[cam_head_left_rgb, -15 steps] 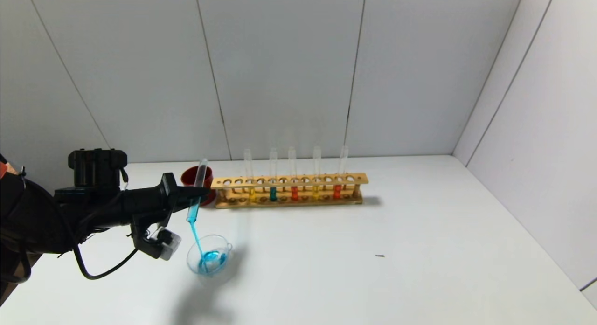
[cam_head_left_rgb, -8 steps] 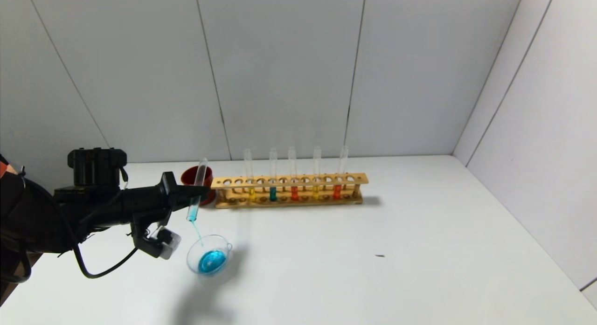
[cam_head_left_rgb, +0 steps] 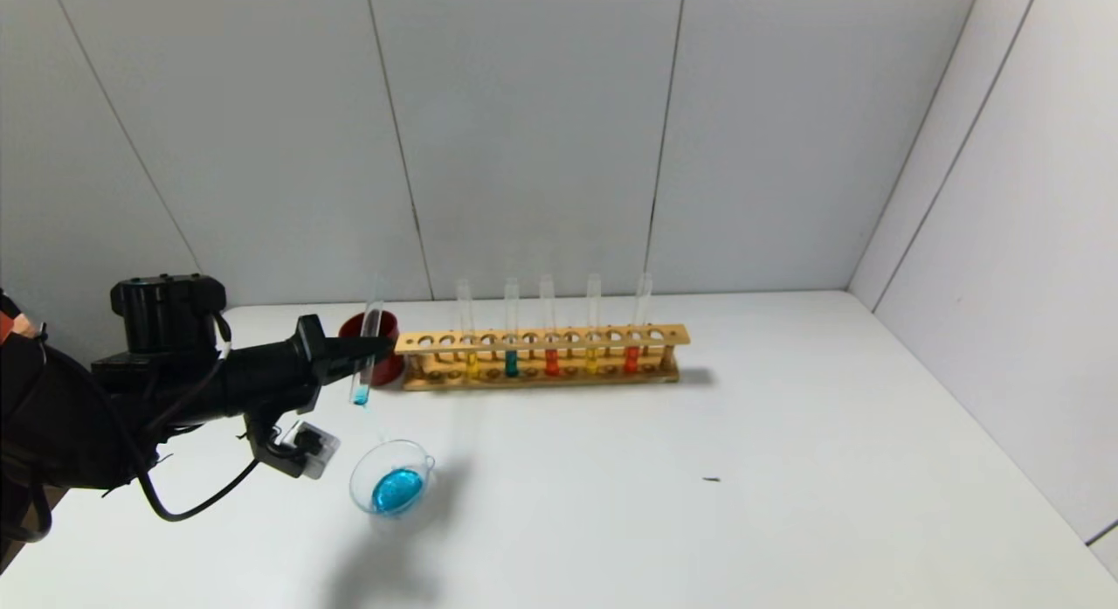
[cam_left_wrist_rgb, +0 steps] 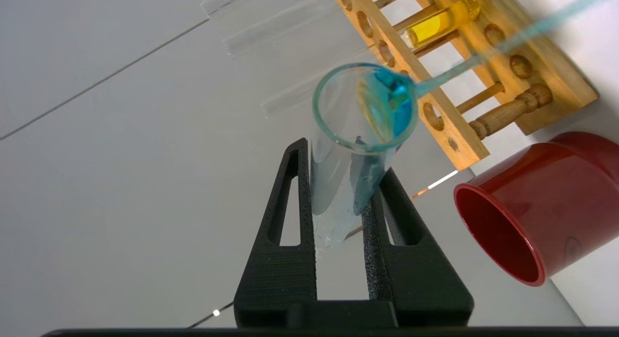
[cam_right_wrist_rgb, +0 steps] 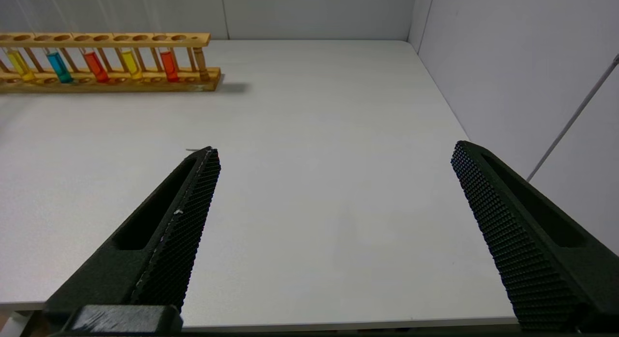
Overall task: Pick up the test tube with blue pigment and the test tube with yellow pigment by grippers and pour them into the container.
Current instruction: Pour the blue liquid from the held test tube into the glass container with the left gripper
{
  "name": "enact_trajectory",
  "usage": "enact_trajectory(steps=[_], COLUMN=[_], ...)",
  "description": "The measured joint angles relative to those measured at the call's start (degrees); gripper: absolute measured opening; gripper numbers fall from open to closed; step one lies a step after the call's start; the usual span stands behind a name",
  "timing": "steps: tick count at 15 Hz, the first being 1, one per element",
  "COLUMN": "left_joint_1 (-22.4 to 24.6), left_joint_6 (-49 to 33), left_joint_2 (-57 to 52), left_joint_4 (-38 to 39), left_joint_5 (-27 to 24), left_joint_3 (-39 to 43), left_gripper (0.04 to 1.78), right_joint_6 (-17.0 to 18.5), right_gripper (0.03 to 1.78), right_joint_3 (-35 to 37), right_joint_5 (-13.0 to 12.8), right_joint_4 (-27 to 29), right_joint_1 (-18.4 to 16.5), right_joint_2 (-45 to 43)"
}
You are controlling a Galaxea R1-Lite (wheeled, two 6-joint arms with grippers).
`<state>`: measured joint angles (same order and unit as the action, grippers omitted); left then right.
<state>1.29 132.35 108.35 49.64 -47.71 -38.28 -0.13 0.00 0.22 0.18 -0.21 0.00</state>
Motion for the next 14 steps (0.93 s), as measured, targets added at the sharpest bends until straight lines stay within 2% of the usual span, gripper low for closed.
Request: enact_trajectory(steps=[11,14], left_joint_1=[0.1,0.1], left_joint_6=[-0.1,-4.7], left_joint_2=[-1.1,-1.2], left_joint_4=[0.7,0.7], left_joint_5=[-0.1,0.1], left_joint_3=[0.7,0.4], left_gripper=[0.32,0.32], right_joint_6=[0.0,0.0], right_gripper=[1.75,1.75], right_joint_3=[0.0,0.0], right_joint_5=[0.0,0.0], right_joint_4=[0.0,0.0], right_joint_1=[0.0,0.0], right_joint_2=[0.0,0.0])
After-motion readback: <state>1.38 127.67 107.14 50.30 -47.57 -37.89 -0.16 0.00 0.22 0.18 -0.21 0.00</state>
